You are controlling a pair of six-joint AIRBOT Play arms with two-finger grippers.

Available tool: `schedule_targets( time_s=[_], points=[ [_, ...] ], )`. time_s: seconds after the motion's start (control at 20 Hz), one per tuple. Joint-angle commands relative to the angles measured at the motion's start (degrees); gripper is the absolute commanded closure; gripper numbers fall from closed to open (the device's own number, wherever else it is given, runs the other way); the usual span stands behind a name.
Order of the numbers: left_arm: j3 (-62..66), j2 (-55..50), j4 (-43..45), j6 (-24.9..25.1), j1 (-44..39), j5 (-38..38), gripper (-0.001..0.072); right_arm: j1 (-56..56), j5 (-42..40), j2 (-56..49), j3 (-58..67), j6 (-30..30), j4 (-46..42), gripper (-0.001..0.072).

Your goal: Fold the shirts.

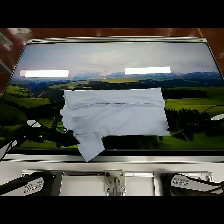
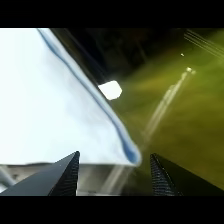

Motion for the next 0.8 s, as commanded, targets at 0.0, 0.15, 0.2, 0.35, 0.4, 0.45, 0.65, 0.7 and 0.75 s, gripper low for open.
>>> schedule_targets(
  time_s=[0.0,0.15,0.2,0.35,0.4,0.45,0.65,0.7,0.75],
  points=[
    [0.07,0.26,0.02,-0.09,0.07,-0.24,0.0673,2.23,-3.65,-2.49,-0.17,-2.58,2.05,0.0151],
    [0.09,0.31,0.02,-0.52,0.68,-1.95,0.0674,7.41,-4.79,-4.00,-0.15,-3.50,1.64,0.0337],
    [0.09,0.52,0.07,-0.46,1.57,-2.80,0.0674,8.28,-4.66,-3.80,0.00,-4.11,1.51,0.0469],
    [3.58,3.26,2.89,0.55,5.73,-5.97,0.0675,8.66,-3.63,-0.61,1.75,-8.52,3.32,0.0654],
    [6.38,5.09,3.98,2.73,6.75,-6.86,0.0675,8.68,-3.41,0.92,2.95,-8.85,3.37,0.0654],
    [9.44,6.60,4.79,2.47,7.56,-6.71,0.0675,9.01,-3.37,2.32,4.33,-8.48,3.32,0.0655],
    [23.63,4.66,4.70,2.14,8.04,-6.16,0.0675,14.14,-5.84,3.50,11.91,-4.37,2.45,0.0655],
    [26.71,2.95,4.70,2.03,7.89,-5.88,0.0676,16.33,-9.55,3.50,13.46,-3.54,2.32,0.0655],
    [30.12,0.79,4.66,2.01,7.76,-5.55,0.0675,18.23,-12.72,3.48,14.78,-2.14,1.57,0.0655]
  ],
)
